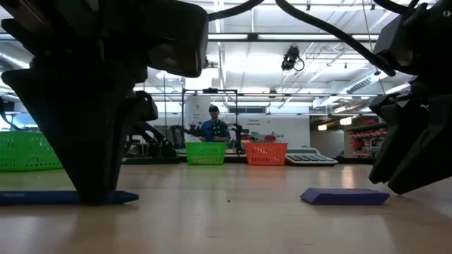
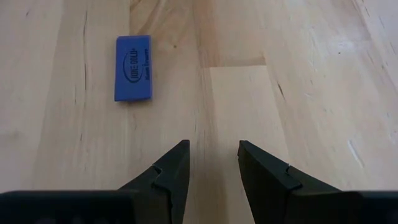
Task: Sort crayons/erasers/pens/pencils in bins
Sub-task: Put the blue crayon into the bottom green bin
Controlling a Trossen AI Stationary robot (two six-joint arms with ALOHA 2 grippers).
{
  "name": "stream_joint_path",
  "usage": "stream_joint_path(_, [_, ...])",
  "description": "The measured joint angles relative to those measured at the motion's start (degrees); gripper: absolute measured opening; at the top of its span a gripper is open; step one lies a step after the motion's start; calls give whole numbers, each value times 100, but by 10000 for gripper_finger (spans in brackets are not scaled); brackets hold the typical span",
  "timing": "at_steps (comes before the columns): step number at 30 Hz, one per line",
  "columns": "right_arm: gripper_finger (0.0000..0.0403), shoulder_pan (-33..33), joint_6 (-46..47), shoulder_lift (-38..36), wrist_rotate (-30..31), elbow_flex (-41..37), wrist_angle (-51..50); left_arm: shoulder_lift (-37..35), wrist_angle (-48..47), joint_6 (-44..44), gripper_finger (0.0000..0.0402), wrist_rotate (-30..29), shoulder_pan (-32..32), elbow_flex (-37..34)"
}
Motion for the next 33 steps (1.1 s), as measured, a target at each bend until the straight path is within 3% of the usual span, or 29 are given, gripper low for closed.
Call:
stream_joint_path(4, [143,-2,-2,0,2,0,0,-19,-144,274,25,-59,73,5])
stream_joint_path(9, [143,-17,-37,0,259,0,0,-160,-327,797,37,-90,254,-33])
stream_joint_path(18, [143,-46,123,0,544,0,2,-585,-1076,1793,22,-374,998,-38])
stream_joint_path(22, [143,-46,225,0,716,-2,4,-824,-1487,1901,21,-418,1386,-24])
stream_joint_path(27, [143,-48,416,0,1575,-2,2,-1232,-2401,1914,6,-425,1772,-28])
stream_joint_path(33, [143,-42,465,0,1638,-4,-2,-1931,-2755,1913,11,-778,2166,-20])
